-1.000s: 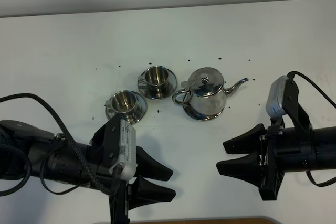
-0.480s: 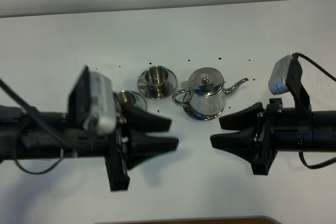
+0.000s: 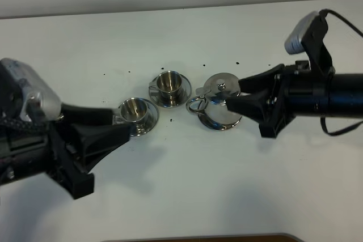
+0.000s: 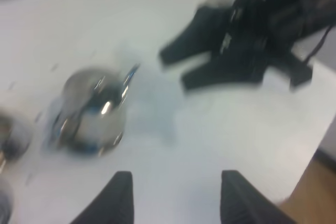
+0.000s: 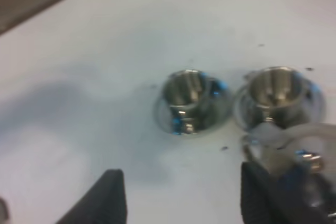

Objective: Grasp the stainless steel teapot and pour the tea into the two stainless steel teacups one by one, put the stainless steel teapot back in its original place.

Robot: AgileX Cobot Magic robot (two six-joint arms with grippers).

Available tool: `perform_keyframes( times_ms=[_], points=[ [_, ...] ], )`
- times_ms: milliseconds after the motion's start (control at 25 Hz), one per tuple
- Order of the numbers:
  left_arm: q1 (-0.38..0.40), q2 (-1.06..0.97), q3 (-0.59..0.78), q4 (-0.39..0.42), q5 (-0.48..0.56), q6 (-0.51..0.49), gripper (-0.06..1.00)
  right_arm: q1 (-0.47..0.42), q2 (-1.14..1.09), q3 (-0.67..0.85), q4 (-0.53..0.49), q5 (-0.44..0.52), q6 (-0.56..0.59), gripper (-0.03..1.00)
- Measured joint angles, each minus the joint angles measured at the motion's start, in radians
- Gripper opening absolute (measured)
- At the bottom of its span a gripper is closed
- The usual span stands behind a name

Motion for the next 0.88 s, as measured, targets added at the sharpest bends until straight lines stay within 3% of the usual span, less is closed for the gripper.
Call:
perform_keyframes(
  times_ms=[160,320,440,560,640,880],
  points=[
    [0.000,-0.065,0.000,0.441,0.096,-0.512,0.45,0.004,0.000,-0.105,-0.173,-0.049,0.193,0.48],
    [0.000,-0.081,-0.022,0.868,0.340,-0.982,0.44,0.034,0.000,-0.223,-0.393,-0.061,0.441,0.48],
    [0.000,-0.083,-0.030,1.085,0.510,-1.197,0.44,0.073,0.000,-0.304,-0.558,-0.062,0.658,0.48],
    [0.000,-0.083,-0.030,1.189,0.632,-1.286,0.43,0.130,0.000,-0.364,-0.712,-0.061,0.838,0.48],
    [0.000,-0.083,-0.030,1.214,0.680,-1.306,0.43,0.179,0.000,-0.391,-0.808,-0.062,0.936,0.48],
    [0.000,-0.100,-0.019,1.238,0.693,-1.316,0.43,0.300,0.000,-0.405,-0.980,-0.117,1.153,0.48]
  ],
)
